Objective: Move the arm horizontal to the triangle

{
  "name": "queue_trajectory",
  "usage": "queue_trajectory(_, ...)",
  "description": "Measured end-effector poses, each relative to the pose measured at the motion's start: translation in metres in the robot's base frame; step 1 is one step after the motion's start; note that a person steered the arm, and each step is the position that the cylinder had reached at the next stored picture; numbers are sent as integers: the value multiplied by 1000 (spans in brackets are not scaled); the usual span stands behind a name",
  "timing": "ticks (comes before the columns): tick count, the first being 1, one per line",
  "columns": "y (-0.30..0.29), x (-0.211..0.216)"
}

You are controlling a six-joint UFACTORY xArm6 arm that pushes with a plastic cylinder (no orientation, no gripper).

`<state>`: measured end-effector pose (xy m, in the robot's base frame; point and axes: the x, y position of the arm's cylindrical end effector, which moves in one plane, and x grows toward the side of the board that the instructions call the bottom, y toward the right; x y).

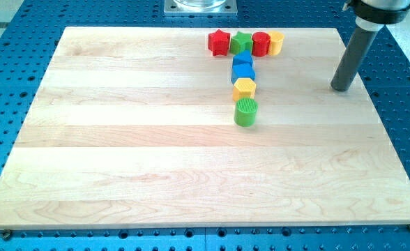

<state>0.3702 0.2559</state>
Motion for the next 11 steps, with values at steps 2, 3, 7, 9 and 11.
queue_trajectory(2, 1, 0)
queue_trajectory(3, 1, 3)
queue_trajectory(7, -57, 30)
queue_trajectory(9, -59, 8)
queue_trajectory(11, 19, -46)
